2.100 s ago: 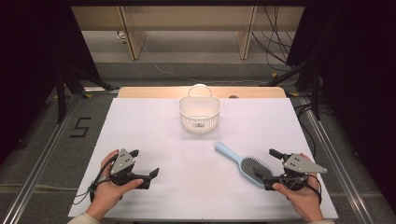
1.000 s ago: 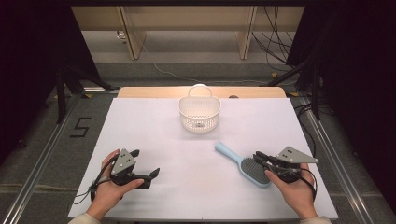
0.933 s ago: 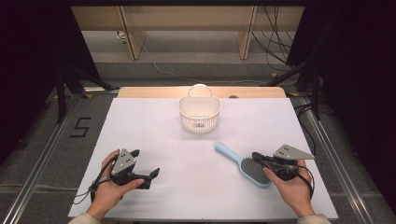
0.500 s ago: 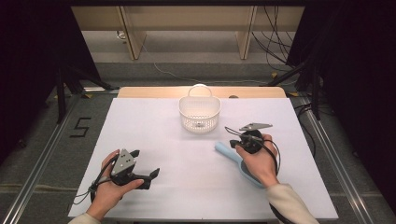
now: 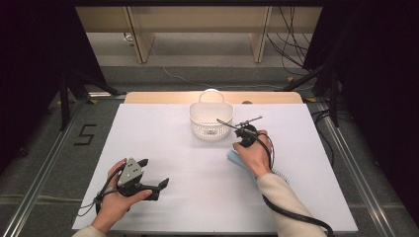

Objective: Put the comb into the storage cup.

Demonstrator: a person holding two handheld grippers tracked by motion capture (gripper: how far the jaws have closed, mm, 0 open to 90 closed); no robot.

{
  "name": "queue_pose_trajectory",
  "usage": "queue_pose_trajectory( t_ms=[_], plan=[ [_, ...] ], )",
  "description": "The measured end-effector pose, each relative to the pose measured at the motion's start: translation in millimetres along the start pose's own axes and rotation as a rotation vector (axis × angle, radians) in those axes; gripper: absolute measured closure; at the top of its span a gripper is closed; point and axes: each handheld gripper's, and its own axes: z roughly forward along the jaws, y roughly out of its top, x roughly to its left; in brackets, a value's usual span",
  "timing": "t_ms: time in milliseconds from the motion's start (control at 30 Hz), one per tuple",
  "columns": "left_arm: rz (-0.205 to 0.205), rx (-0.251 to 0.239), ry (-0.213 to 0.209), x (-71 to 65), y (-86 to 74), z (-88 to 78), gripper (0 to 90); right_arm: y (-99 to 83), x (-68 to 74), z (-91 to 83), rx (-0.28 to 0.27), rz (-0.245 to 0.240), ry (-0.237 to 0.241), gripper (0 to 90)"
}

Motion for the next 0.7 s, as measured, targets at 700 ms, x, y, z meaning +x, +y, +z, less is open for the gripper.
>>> queue_pose_trajectory(
  t_ms=[700],
  plan=[
    [0.000,-0.001,-0.001,0.1,0.0,0.2,1.5,3.3,7.3,19.5,0.127,-0.016,-0.021,90.0]
  ],
)
